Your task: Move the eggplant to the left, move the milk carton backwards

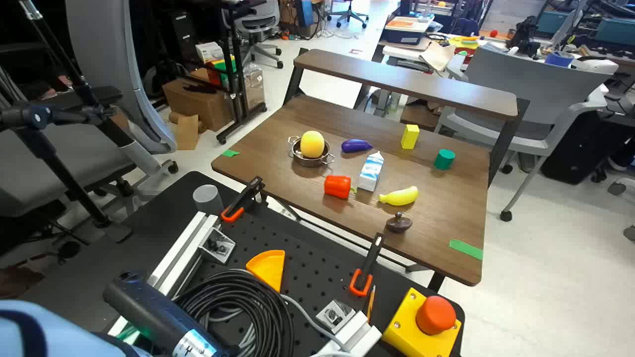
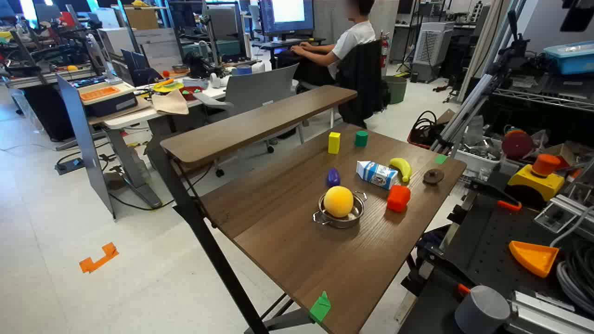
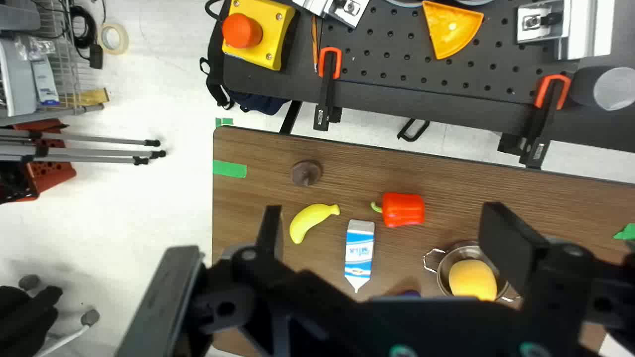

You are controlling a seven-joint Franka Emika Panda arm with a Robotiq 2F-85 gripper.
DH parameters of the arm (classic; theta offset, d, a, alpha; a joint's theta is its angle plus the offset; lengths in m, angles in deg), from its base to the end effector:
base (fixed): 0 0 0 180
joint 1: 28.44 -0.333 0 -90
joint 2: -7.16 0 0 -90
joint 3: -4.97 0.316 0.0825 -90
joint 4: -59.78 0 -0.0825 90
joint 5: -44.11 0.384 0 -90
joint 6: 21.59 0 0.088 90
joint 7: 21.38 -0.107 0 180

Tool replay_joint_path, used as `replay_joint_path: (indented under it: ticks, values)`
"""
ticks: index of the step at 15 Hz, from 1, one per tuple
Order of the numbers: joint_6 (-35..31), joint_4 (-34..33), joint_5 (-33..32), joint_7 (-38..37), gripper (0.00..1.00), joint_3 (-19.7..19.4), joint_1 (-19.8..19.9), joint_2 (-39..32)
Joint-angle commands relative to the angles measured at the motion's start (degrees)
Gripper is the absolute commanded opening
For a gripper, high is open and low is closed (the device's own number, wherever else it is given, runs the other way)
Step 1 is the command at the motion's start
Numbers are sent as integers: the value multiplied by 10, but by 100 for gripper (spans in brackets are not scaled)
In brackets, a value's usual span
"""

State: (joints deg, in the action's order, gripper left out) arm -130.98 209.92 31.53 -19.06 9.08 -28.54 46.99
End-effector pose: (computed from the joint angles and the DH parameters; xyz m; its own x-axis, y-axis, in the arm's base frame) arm 0.3367 0.0096 0.4660 0.9853 0.1664 -0.0381 0.1706 -0.9538 0.2474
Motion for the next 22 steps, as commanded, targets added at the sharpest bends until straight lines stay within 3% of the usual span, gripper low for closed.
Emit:
replay_joint_path:
  ticks: [1,11,15,19,22]
  values:
    - [2,-1,-3,-3,100,-5,-7,-1]
    - [2,-1,-3,-3,100,-5,-7,-1]
    - [-57,-23,82,22,100,-50,-24,-76]
    - [-127,-63,200,80,100,-106,-34,-196]
    - [-137,-123,300,102,100,-128,-30,-304]
